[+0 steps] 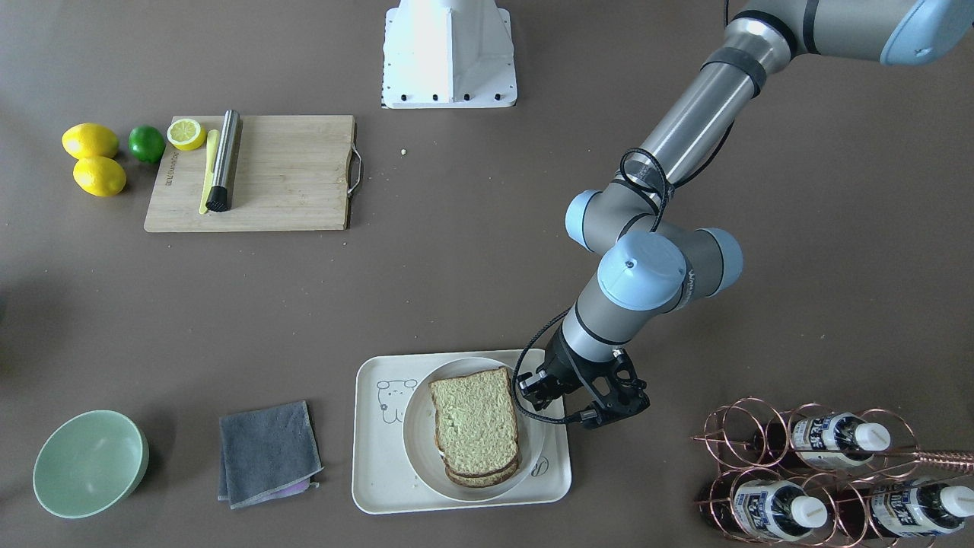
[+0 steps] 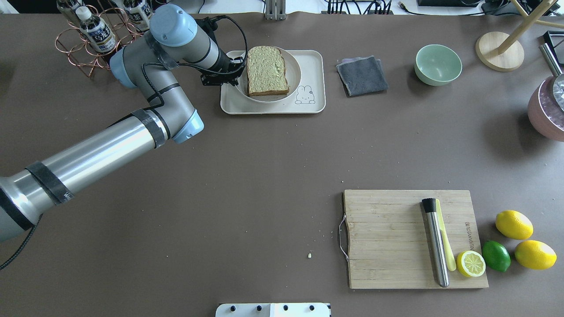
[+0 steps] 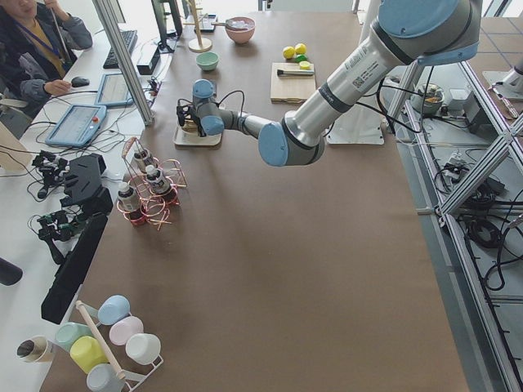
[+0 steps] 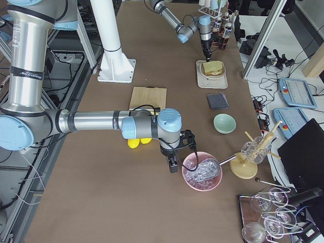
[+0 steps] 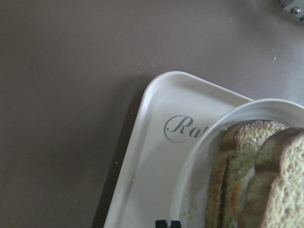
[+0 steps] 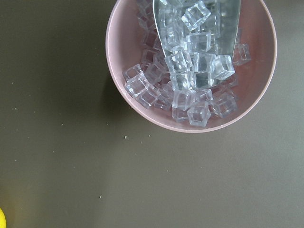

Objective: Make sandwich and place on tray
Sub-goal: 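Carry the plate with the left gripper onto the white tray, then lower the plate onto the tray and open the left gripper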

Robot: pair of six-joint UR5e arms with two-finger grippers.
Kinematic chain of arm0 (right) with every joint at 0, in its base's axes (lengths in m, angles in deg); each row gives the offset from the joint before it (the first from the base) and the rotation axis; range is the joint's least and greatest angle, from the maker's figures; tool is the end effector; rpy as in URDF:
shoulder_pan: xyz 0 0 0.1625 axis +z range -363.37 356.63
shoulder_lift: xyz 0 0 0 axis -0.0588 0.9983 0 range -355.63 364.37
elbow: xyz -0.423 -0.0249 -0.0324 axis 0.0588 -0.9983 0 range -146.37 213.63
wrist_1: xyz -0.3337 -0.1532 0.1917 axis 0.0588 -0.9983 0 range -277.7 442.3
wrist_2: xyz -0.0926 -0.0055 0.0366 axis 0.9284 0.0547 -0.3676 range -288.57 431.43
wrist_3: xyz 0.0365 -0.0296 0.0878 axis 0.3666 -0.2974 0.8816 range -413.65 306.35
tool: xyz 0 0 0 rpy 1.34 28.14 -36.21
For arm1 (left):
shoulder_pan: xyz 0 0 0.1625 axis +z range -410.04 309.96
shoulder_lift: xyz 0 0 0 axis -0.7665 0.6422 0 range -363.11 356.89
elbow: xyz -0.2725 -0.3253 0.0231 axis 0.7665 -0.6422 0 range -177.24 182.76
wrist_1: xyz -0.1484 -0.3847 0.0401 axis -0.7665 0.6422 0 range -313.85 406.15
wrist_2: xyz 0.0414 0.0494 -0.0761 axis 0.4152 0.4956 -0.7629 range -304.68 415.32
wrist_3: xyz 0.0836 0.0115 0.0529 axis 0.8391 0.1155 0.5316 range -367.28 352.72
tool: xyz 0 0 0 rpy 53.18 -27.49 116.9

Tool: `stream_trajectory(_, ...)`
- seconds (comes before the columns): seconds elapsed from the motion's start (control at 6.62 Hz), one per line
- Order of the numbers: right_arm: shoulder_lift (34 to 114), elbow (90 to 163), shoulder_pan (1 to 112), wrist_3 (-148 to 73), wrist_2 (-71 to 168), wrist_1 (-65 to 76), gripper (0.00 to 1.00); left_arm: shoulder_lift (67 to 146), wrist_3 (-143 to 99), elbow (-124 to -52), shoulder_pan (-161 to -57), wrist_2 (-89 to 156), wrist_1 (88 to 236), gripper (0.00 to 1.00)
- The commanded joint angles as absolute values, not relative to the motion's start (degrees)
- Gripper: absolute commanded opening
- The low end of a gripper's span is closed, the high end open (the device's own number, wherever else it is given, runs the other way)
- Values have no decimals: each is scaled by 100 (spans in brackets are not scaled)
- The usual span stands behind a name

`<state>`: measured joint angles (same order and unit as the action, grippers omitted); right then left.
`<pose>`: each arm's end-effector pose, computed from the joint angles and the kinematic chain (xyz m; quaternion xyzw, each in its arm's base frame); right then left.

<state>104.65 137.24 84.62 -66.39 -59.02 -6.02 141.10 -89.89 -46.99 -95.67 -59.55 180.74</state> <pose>0.0539 -0.4238 0.6246 0.0731 -0.3400 -0.1353 0.9278 0.5322 -0.6748 0.2784 0.0451 0.5112 -0.1795 0.8393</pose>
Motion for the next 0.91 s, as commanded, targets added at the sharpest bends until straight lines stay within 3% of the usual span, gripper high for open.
stream_trajectory(0.0, 10456, 13725, 8452, -6631, -5900, -603, 100, 14147, -8998, -4646, -9452, -5860, 18229, 0)
stream_trajectory(0.15, 10456, 13725, 8452, -6639, -5900, -603, 100, 14147, -8998, -4646, -9434, -5842, 18229, 0)
stream_trajectory(0.3, 10447, 13725, 8452, -6639, -5900, -603, 100, 14138, -8990, -4646, -9443, -5841, 18229, 47)
stream_trajectory(0.45, 10439, 13725, 8452, -6631, -5900, -603, 100, 14138, -8990, -4646, -9443, -5841, 18238, 56)
stream_trajectory(0.6, 10439, 13725, 8452, -6639, -5917, -603, 100, 14121, -8990, -4698, -9486, -5850, 18238, 56)
stream_trajectory(0.76, 10395, 13716, 8452, -6622, -5891, -603, 100, 13833, -8981, -5212, -9661, -5911, 18221, 56)
